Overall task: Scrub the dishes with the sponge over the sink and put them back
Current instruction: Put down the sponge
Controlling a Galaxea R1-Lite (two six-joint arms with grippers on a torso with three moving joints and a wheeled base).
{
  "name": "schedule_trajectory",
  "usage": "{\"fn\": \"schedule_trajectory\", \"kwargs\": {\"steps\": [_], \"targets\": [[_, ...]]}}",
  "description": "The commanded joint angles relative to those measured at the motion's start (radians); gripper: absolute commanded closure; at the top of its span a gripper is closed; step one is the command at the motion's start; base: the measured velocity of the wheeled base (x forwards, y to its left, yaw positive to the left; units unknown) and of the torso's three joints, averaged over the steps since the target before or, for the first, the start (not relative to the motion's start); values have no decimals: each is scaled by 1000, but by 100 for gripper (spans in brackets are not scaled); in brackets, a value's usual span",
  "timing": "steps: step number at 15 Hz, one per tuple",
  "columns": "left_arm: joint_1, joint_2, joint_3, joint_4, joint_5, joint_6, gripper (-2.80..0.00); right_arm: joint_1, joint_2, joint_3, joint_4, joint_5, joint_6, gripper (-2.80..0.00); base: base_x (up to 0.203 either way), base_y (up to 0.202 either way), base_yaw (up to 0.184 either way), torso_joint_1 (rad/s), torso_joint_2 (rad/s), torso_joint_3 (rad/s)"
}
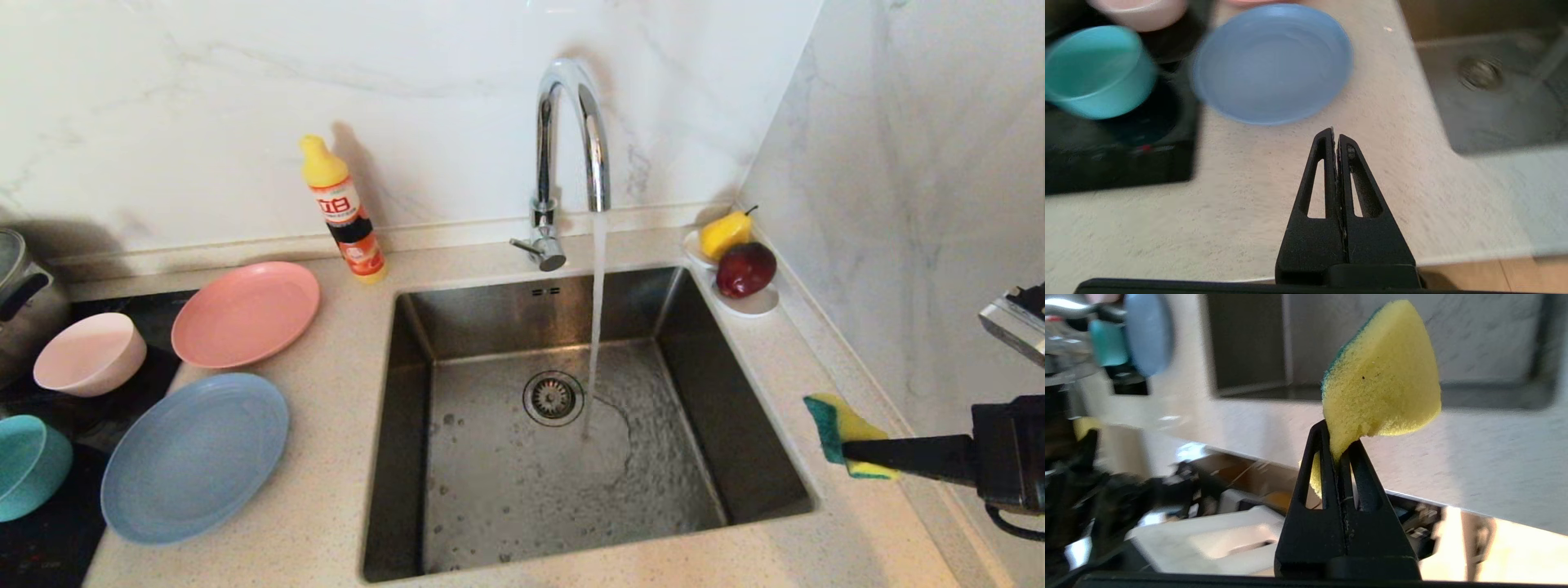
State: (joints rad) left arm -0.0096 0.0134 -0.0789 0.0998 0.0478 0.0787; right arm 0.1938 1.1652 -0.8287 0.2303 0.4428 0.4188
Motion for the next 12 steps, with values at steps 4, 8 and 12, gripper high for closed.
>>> {"fn": "schedule_trajectory", "kwargs": {"steps": [4,8,12], "targets": [[0,-15,41,-6,-86,13,0,0,-15,1,6,-111,-99,0,0,0,0,0,0,0],[0,-15,41,-6,-86,13,0,1,-17,52,2,-208,-237,0,0,0,0,0,0,0],[0,-15,41,-6,-86,12,0,0,-51,145,-2,-287,-380,0,0,0,0,0,0,0]]}}
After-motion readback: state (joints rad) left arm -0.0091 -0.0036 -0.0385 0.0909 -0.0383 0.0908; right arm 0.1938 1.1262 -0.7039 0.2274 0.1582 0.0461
